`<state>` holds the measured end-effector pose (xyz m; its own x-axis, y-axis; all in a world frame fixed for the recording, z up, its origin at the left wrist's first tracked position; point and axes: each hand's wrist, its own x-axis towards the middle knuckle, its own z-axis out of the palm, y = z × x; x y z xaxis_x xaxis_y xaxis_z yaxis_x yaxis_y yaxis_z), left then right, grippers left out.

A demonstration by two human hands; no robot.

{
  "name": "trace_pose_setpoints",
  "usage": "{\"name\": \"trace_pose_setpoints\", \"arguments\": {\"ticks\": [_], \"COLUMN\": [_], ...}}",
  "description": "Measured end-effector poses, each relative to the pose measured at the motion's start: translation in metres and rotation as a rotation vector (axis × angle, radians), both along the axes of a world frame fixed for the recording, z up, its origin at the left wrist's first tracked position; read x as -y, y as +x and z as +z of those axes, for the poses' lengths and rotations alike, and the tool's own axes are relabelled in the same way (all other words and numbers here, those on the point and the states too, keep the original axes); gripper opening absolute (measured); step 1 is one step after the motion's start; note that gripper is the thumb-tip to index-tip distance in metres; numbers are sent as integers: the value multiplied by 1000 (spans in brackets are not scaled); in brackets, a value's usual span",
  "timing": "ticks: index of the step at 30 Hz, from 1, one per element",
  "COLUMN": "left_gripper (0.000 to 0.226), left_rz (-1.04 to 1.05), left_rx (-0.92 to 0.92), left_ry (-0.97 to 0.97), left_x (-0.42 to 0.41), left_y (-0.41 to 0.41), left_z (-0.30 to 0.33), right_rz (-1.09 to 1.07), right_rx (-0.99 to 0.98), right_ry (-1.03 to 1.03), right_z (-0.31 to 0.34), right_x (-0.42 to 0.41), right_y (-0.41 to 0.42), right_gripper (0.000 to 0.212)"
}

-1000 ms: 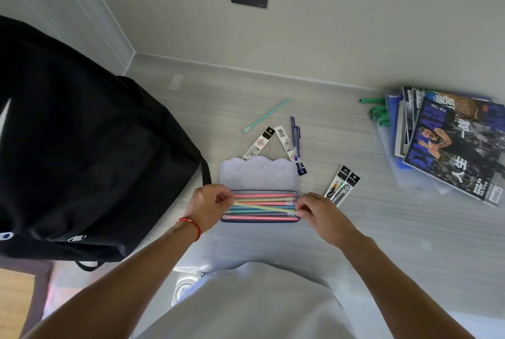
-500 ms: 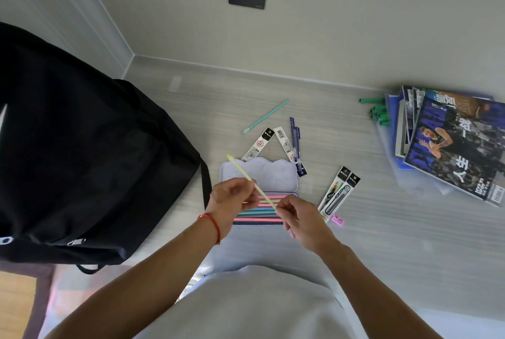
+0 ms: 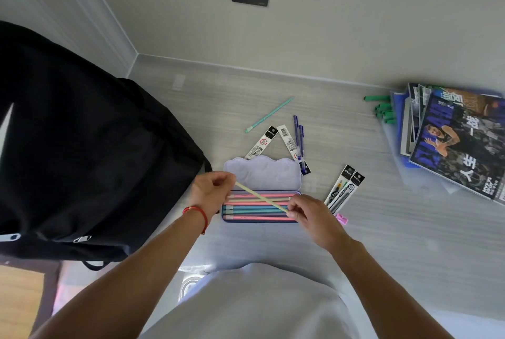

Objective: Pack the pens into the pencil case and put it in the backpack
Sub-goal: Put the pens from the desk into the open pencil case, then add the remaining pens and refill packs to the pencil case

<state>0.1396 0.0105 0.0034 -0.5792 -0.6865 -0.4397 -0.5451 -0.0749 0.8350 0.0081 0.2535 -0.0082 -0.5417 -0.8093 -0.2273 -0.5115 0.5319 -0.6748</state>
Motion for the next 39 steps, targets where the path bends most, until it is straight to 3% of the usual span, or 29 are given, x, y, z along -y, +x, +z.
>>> {"name": "trace_pose_setpoints", "arguments": {"ticks": [5,8,13,18,23,31,35,39], "left_gripper": [7,5,8,7,12,21,32,35], "left_rz": [-441,-503,-559,-532,-509,-307,-208,-175], "left_rx": [154,149,180,179,129,168,232,305], "left_ry": [-304,-436,-500,-534,-564,-568,-551,-522], "left_x": [-2,-3,-2,-3,3,-17,-30,-32], "left_y": [32,41,44,44,29,26,53,76], "left_z": [-18,-26,-30,-24,-3,27,25,23], "right_rz": [-10,-4,14,-72,-130,123,164,390], "right_rx": [-45,-66,-87,-126,-240,-431,-507,-719], "right_ry": [19,36,91,47,-2,176,193,161], "right_z": [-5,-9,-10,2,13,-18,-33,-22], "right_x": [-13,-10,-7,5,74,190,211,211], "right_y": [-5,-2,0,-14,-61,-112,-122,-124], "right_gripper": [11,9,6,7,10,60,40,28]}}
